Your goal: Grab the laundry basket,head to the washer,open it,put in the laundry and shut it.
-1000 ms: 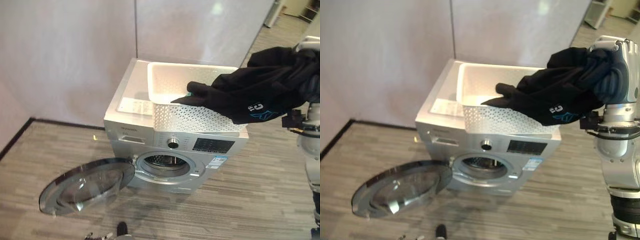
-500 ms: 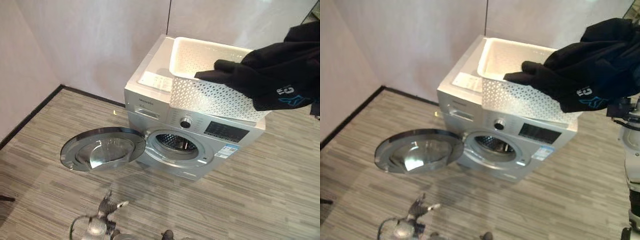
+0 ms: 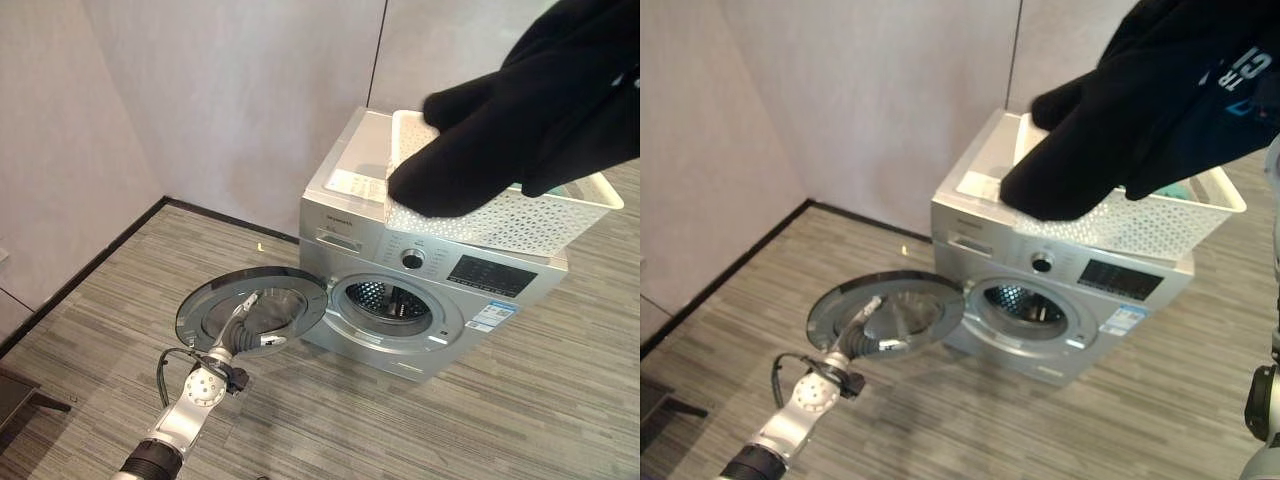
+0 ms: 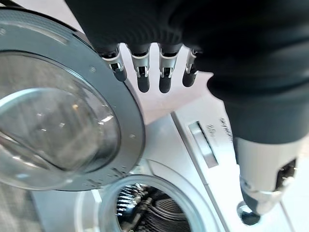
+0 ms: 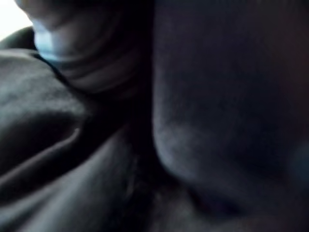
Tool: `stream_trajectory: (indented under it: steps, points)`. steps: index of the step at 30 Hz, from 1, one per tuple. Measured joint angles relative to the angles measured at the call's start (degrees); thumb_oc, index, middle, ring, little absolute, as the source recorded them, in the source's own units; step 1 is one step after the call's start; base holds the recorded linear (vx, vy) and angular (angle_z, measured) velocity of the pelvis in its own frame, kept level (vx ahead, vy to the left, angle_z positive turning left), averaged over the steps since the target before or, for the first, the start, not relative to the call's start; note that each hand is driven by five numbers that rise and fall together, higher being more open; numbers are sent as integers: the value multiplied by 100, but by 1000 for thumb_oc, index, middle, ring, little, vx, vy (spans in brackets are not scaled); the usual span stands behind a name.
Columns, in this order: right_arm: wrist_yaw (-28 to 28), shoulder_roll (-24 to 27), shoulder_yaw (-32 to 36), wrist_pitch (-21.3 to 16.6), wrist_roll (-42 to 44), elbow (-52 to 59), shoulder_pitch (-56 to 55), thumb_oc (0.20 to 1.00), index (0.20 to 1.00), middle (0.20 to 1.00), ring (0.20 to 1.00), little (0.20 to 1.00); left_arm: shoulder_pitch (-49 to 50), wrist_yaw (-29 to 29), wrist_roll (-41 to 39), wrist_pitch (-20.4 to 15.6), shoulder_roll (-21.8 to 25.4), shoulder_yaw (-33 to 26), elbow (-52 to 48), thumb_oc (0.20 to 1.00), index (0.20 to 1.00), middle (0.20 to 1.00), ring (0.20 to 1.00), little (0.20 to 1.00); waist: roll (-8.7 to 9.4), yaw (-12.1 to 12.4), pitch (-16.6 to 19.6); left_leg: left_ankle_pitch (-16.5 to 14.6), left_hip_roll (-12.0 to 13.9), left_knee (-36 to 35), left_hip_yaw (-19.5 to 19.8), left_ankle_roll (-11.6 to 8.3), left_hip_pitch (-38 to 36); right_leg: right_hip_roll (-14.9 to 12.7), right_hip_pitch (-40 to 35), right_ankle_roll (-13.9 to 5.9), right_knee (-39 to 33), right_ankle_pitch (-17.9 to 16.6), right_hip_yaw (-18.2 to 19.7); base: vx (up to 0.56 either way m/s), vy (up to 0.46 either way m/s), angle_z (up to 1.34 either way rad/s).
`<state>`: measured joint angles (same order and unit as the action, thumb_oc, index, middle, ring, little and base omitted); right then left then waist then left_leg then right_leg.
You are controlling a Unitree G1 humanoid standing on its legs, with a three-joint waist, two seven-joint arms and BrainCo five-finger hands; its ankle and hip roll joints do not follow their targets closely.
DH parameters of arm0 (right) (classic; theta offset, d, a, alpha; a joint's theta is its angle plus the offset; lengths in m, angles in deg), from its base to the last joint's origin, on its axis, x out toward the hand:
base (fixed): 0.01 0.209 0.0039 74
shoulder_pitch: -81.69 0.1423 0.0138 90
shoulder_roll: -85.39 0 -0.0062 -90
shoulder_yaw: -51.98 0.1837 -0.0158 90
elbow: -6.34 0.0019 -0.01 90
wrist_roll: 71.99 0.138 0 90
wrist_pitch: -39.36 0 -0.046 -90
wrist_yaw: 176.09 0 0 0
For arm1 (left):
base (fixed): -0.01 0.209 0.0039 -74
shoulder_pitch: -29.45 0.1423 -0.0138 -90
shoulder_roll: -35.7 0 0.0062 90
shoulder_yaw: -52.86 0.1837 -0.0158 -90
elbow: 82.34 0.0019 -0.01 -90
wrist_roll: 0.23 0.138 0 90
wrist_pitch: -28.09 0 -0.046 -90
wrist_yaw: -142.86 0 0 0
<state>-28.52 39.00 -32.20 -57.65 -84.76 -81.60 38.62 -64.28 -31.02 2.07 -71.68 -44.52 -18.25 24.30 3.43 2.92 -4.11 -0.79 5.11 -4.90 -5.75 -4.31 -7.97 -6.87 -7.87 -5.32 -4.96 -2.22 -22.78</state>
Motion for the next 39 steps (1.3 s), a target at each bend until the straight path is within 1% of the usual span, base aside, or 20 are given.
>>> stream_trajectory:
  steps: [2, 5, 7, 8, 9, 12, 13, 16, 17, 19, 21, 22, 23, 26, 28, 31, 34, 37, 38, 39]
  points:
    - [0, -7, -1, 89, -133, 129, -4, 200, 200, 200, 200, 200, 12, -36, 1, 14, -4, -8, -182, 1000, 1000, 1000, 1000, 1000, -13, -19, 37, -2, 5, -12, -18, 3, -6, -5, 11, 1, 0, -1, 17, -10, 38, -5]
    - [7, -32, 1, 98, -219, 527, -122, 200, 200, 200, 200, 200, 35, -42, -4, 12, -48, -22, -462, 1000, 1000, 1000, 1000, 1000, -57, -60, 99, -2, 14, -12, -51, 3, -11, 20, 23, 8, 0, -11, 45, -18, 16, -6]
    - [21, -87, -1, 92, -233, 746, -358, 200, 200, 200, 200, 200, 38, -38, -12, 14, -151, -98, -517, 1000, 1000, 1000, 1000, 1000, -42, -63, 189, -2, 27, -17, -108, 3, -4, 27, 67, 23, 0, -24, 104, -33, 19, -16]
    - [161, -338, 168, 84, -202, 985, -716, 200, 200, 200, 200, 200, 41, -46, -9, 72, -129, -153, -706, 1000, 1000, 1000, 1000, 1000, 3, -83, 221, -2, 27, -16, -138, 3, -3, 40, 97, 37, 0, -36, 152, -51, 17, -17]
    - [283, -847, 265, 49, -141, 1221, -1166, 200, 200, 200, 200, 200, 30, -44, -9, 101, -126, -300, -922, 1000, 1000, 1000, 1000, 1000, 64, -94, 265, -2, 46, -16, -148, 3, -2, 52, 99, 41, 0, -37, 167, -44, 7, -11]
    - [697, -1379, 86, 51, -30, 1368, -1654, 200, 200, 200, 200, 200, -177, -41, 34, 214, -127, -334, -991, 1000, 1000, 1000, 1000, 1000, 53, -150, 292, 4, 51, -14, -140, 12, 4, 69, 91, 43, -1, -44, 168, -12, 1, -1]
    - [1071, -1778, -254, 65, 156, 1399, -1985, 200, 200, 200, 200, 200, -264, -88, 54, 298, -115, -427, -1136, 1000, 1000, 1000, 1000, 1000, 11, -204, 307, 5, 60, -22, -136, 15, 11, 41, 89, 37, -1, -52, 172, 0, 0, 0]
    - [1723, -2116, -772, 107, 437, 1558, -2443, 200, 200, 200, 200, 200, -367, -281, -86, 493, -132, -532, -1331, 1000, 1000, 1000, 1000, 1000, -83, -208, 321, 12, 52, -25, -132, 23, 10, 31, 98, 35, -2, -63, 170, 0, 0, 0]
    - [1903, -2122, -888, 120, 556, 1558, -2466, 200, 200, 200, 200, 200, -364, -370, -347, 546, -143, -524, -1343, 1000, 1000, 1000, 1000, 1000, -117, -211, 322, 13, 46, -25, -133, 24, 5, 22, 100, 33, -2, -64, 170, 0, 0, 0]
    - [2200, -2202, -1009, 209, 834, 1566, -2476, 200, 200, 200, 200, 200, -341, -623, -1243, 815, -183, -488, -1369, 1000, 1000, 1000, 1000, 1000, -174, -214, 317, 19, 34, -25, -135, 31, 1, 12, 102, 24, -2, -72, 169, 0, 0, 0]
    - [2311, -2204, -1004, 295, 1034, 1565, -2473, 200, 200, 200, 200, 200, -343, -754, -1703, 976, -152, -478, -1392, 1000, 1000, 1000, 1000, 1000, -193, -208, 310, 19, 31, -25, -133, 32, 6, 8, 107, 23, -4, -73, 167, 0, 0, 0]
    - [2420, -2357, -1015, 351, 1269, 1570, -2480, 200, 200, 200, 200, 200, -673, -767, -2358, 1261, 303, -66, -1418, 1000, 1000, 1000, 1000, 1000, -200, -208, 306, 20, 37, -20, -120, 32, 11, 15, 102, 24, -2, -73, 155, 0, 0, 0]
    - [2483, -2366, -1050, 352, 1343, 1589, -2472, 200, 200, 200, 200, 200, -878, -827, -2536, 1351, 510, 94, -1471, 1000, 1000, 1000, 1000, 1000, -227, -205, 290, 22, 32, -19, -118, 34, 10, 6, 98, 23, -3, -74, 154, -16, -7, 4]
    - [2605, -2343, -1064, 379, 1445, 1585, -2476, 200, 200, 200, 200, 200, -1444, -930, -2958, 1445, 774, 423, -1591, 1000, 1000, 1000, 1000, 1000, -276, -216, 276, 25, 6, -19, -97, 39, 9, -9, 79, 15, -3, -79, 131, -14, -6, 5]
    - [2628, -2340, -1092, 427, 1500, 1560, -2473, 200, 200, 200, 200, 200, -1920, -1024, -3077, 1593, 930, 941, -1595, 1000, 1000, 1000, 1000, 1000, -280, -212, 273, 32, 2, -20, -50, 46, 21, -19, 61, 15, -3, -78, 72, -11, -8, 11]
    - [2633, -2362, -1150, 465, 1534, 1504, -2467, 200, 200, 200, 200, 200, -2130, -1215, -3039, 1631, 681, 1176, -1663, 1000, 1000, 1000, 1000, 1000, -350, -233, 230, 41, -19, -20, -7, 54, 38, -18, 56, 14, -3, -79, 33, -22, -3, 7]
    - [2632, -2474, -1160, 506, 1528, 1456, -2478, 200, 200, 200, 200, 200, -2190, -1185, -2724, 1633, 18, 1138, -1235, 1000, 1000, 1000, 1000, 1000, -401, -260, 194, 48, -30, -20, 27, 63, 55, -44, 52, 14, -2, -79, 1, -21, 0, 6]
    - [2629, -2507, -1158, 508, 1527, 1448, -2476, 200, 200, 200, 200, 200, -2256, -1136, -2557, 1634, -412, 1161, -847, 1000, 1000, 1000, 1000, 1000, -407, -308, 188, 55, -34, -11, 48, 63, 103, -52, 83, 14, -2, -78, -24, -21, 5, 5]
    - [2629, -2525, -1160, 508, 1527, 1439, -2469, 200, 200, 200, 200, 200, -2338, -1118, -2416, 1633, -705, 1175, -556, 1000, 1000, 1000, 1000, 1000, -412, -324, 186, 55, -43, -11, 59, 64, 113, -64, 72, 14, -3, -78, -47, -18, 1, 7]
    - [2629, -2530, -1164, 508, 1525, 1437, -2451, 200, 200, 200, 200, 200, -2363, -1095, -2399, 1640, -837, 1181, -417, 1000, 1000, 1000, 1000, 1000, -415, -342, 185, 57, -52, -12, 74, 68, 112, -66, 66, 14, -2, -78, -73, -13, -5, 9]
